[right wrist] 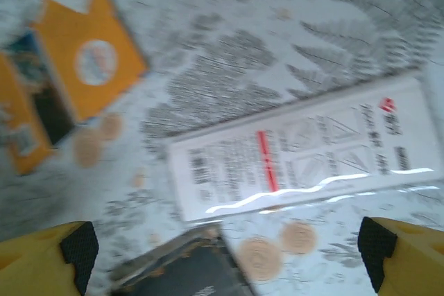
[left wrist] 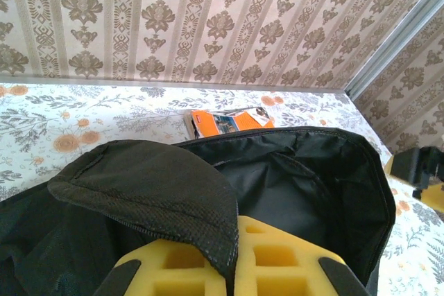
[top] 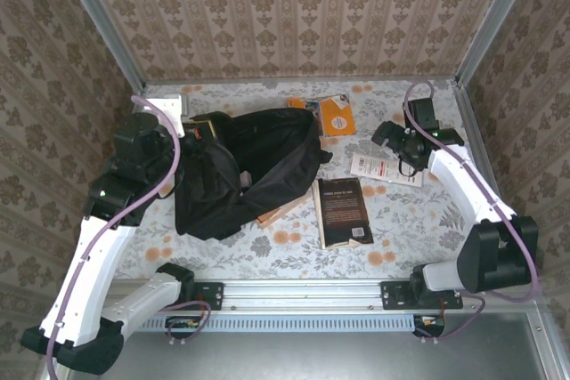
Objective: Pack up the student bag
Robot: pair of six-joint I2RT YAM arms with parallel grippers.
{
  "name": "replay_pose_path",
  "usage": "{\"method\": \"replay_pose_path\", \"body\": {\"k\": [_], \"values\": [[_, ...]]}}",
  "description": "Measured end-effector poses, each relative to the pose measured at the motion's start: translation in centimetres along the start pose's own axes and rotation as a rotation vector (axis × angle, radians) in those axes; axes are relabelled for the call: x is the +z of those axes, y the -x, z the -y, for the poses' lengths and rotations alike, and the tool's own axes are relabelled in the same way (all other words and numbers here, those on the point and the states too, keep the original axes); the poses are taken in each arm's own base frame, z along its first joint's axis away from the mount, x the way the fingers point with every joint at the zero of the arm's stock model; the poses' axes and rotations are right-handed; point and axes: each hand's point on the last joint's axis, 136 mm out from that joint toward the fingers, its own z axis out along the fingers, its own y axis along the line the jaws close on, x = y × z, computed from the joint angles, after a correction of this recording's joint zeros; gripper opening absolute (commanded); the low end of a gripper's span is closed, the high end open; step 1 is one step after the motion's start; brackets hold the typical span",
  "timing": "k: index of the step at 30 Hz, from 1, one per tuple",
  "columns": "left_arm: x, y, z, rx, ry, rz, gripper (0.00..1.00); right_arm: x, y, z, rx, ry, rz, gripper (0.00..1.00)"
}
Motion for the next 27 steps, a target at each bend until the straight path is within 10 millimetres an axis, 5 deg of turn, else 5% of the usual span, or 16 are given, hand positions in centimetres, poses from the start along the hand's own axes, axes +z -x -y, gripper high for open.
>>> {"method": "replay_pose_path", "body": {"k": [7,17,27], "values": [[0.0,0.2,-0.7,0.011,0.038,0.011,0.00,4.7,-1.2,-0.3,-0.217,-0.180,-0.126,1.00],[0.1,0.1,-1.3,0.028,0.066,0.014,0.00,8.5,-4.4,-7.6,-0.542,-0.278,-0.197,1.00],[0.0,0.1,-1.4,0.030,0.074,0.016,0.00,11.6,-6.3,-7.7,-0.555,-0.308,-0.305,0.98]]}}
